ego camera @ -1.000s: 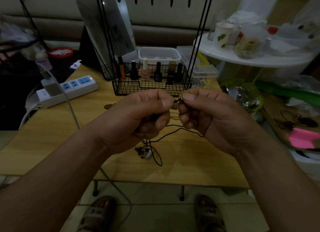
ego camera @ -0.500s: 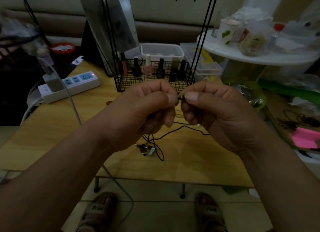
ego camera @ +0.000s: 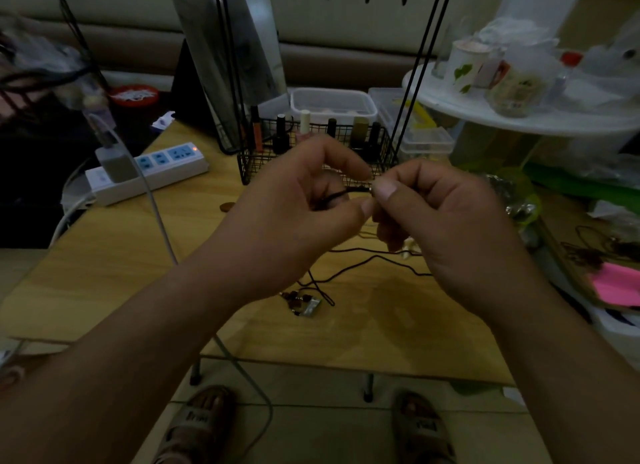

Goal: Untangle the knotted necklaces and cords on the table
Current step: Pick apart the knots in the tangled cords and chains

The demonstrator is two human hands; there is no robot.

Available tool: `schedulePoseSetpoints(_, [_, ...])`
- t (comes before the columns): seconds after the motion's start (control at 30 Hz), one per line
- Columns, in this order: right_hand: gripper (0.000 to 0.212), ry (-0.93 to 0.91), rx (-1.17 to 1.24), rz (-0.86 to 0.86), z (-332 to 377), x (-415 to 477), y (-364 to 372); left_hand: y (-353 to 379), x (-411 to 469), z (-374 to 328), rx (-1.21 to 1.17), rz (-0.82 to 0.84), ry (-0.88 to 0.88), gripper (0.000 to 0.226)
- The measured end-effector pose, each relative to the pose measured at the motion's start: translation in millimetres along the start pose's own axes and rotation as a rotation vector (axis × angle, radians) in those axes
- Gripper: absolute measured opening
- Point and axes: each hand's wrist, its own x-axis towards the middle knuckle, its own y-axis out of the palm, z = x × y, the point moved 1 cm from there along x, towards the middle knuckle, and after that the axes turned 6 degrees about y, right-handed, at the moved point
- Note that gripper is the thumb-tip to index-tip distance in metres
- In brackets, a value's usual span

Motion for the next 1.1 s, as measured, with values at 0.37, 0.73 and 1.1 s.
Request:
schedulePoseSetpoints(0.37, [0.018,-0.006,0.198,0.068,-1.3,0.6,-3.2,1.0,-3.5,-2.9,0.375,-0.136,0.286,0.008])
schedulePoseSetpoints(0.73, [0.019,0.031,0.293,0.111,-0.2,0.6,-2.8,3.2,-3.2,-3.1,0.361,-0.177,0.304,0.006])
schedulePoseSetpoints(1.1, [0.021,0.066,0.405,0.169,-1.5,4.6,2.9,6.6,-3.0,-0.8,0.208,-0.214,0.238,0.008])
